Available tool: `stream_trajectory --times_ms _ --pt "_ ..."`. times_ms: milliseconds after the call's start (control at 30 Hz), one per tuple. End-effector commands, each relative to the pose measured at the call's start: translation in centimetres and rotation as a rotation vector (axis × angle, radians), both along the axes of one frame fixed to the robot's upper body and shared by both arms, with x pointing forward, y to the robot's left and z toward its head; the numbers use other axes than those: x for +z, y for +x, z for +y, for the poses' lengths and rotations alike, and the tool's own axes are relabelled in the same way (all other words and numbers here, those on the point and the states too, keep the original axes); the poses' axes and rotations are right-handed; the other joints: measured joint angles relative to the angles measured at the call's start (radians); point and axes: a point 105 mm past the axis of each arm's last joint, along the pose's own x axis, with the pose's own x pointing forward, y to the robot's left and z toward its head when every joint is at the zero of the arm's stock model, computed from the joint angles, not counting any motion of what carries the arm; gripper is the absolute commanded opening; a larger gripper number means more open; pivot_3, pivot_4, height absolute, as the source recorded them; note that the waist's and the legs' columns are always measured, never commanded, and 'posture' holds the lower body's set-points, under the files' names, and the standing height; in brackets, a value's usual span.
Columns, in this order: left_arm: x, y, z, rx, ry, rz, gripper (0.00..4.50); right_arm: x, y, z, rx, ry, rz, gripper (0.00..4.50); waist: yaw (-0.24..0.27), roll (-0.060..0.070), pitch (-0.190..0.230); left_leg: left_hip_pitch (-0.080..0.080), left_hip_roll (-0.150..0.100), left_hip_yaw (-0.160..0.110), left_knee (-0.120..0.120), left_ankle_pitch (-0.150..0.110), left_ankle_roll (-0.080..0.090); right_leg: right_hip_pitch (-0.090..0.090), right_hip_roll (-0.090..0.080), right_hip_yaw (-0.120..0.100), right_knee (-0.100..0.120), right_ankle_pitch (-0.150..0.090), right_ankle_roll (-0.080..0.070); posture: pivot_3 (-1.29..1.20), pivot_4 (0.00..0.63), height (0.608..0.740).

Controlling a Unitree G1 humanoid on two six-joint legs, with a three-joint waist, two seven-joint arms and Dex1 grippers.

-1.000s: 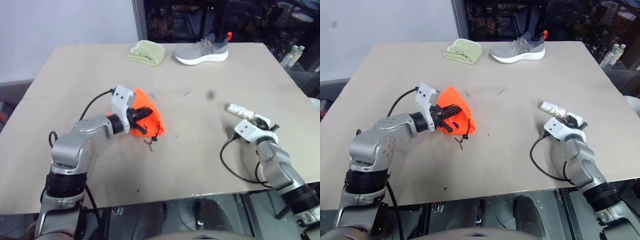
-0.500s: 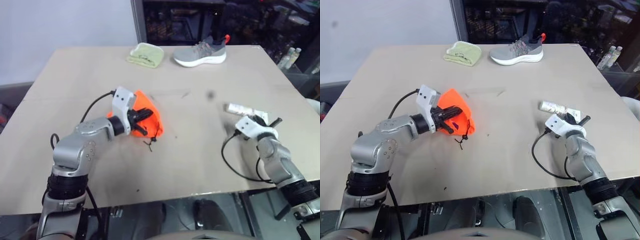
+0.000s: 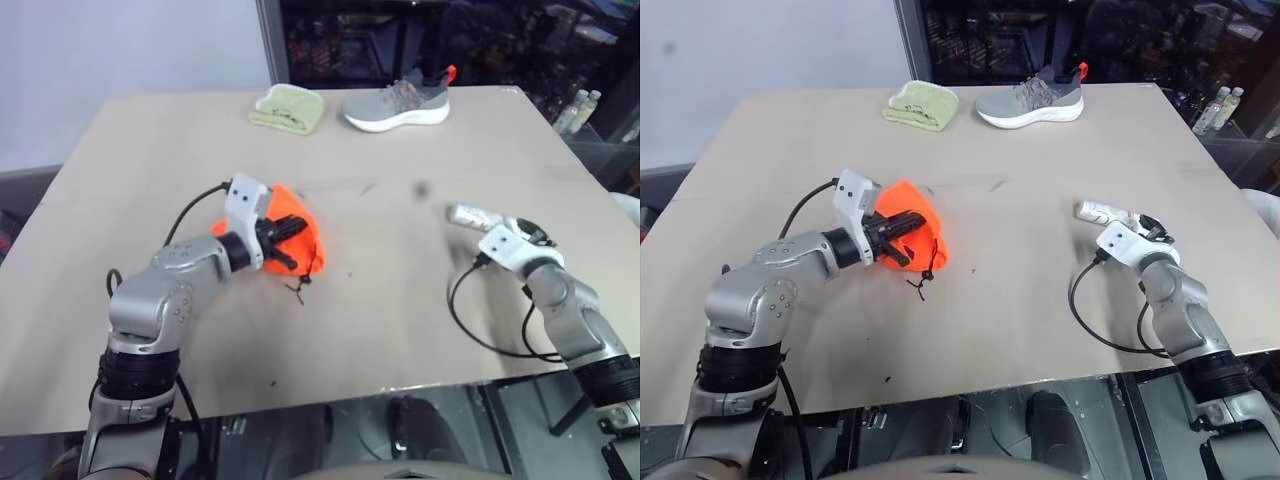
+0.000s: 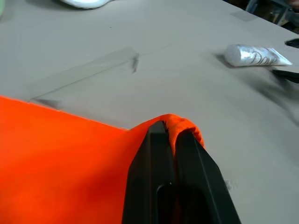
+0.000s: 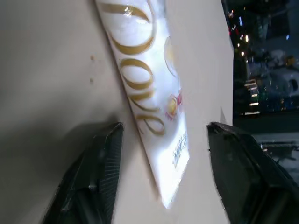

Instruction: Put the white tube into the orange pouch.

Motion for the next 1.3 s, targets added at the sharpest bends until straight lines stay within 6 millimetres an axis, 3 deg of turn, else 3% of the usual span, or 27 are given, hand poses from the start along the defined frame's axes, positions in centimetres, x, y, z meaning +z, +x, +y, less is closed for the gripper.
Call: stream_trajectory --times_ms 33,167,267,567,667,800,833,967,1133,1300 --pt "1.3 -0.2 -0.2 -0.015 -0.004 -0.058 0.0 0.3 1.8 -0.4 0.004 -0.039 -0.001 2.72 -0.002 0.0 0.0 0.0 0.0 0.0 0.0 0.0 0.0 0.0 0.0 0.0 0.0 0.0 0.0 0.0 0.15 0.74" --pt "1.4 -0.3 -0.2 -0.014 -0.006 -0.059 0.0 1.1 3.5 -0.8 0.02 -0.052 0.011 2.72 0.0 0.0 0.001 0.0 -0.001 0.0 0.0 0.0 0.0 0.0 0.0 0.001 0.0 0.0 0.0 0.0 0.15 0.74" --pt "1.4 -0.3 -0.2 -0.011 -0.011 -0.059 0.0 0.7 4.5 -1.1 0.048 -0.078 0.088 2.72 -0.001 0.0 0.001 -0.001 -0.001 0.0 0.0 0.0 0.0 0.0 0.0 0.001 -0.001 0.0 0.0 0.0 0.15 0.74" --pt "1.3 -0.6 -0.3 -0.001 -0.02 -0.064 0.0 -0.1 5.9 0.2 0.185 -0.092 0.144 2.72 -0.017 -0.001 0.0 0.0 -0.001 0.0 0.0 0.0 0.0 0.001 0.0 0.001 -0.001 0.0 0.0 0.0 0.15 0.74" --pt "1.3 -0.7 -0.2 0.004 -0.021 -0.065 0.0 0.1 6.0 0.9 0.223 -0.083 0.129 1.96 -0.022 -0.001 0.0 0.001 -0.001 0.0 0.0 0.0 0.0 0.001 -0.001 0.001 -0.001 0.0 0.0 0.0 0.15 0.74" --pt "1.3 -0.8 -0.2 0.013 -0.022 -0.065 0.0 1.4 6.2 1.7 0.271 -0.059 0.074 0.12 -0.027 -0.001 0.0 0.001 -0.001 0.0 -0.001 0.0 0.0 0.001 0.0 0.002 -0.001 0.001 0.0 0.0 0.15 0.74" --pt "1.3 -0.8 -0.1 0.014 -0.022 -0.066 0.0 1.9 6.1 1.9 0.292 -0.053 0.06 0.05 -0.027 -0.001 0.001 0.001 0.0 0.0 -0.001 0.0 0.0 0.001 0.0 0.002 -0.001 0.001 0.0 0.0 0.15 0.74" --pt "1.4 -0.8 -0.1 0.014 -0.024 -0.066 0.0 3.4 5.3 2.5 0.331 -0.016 0.023 0.05 -0.024 0.001 0.002 0.001 0.0 0.0 -0.002 0.0 0.0 0.0 0.0 0.002 -0.001 0.001 0.002 0.0 0.15 0.74" --pt "1.3 -0.7 -0.2 0.011 -0.027 -0.064 0.0 6.1 2.5 4.5 0.361 0.134 -0.003 0.05 -0.015 0.006 0.007 -0.002 0.001 -0.002 -0.002 0.0 0.0 -0.002 -0.001 0.001 -0.001 0.003 0.004 0.0 0.15 0.74" --pt "1.9 -0.3 -0.4 0.013 -0.06 -0.057 0.0 9.3 -2.6 8.8 0.452 0.453 0.074 0.05 -0.001 0.009 0.009 -0.006 0.001 -0.002 -0.002 0.0 0.0 -0.005 -0.001 0.0 0.0 0.003 0.004 0.0 0.15 0.74"
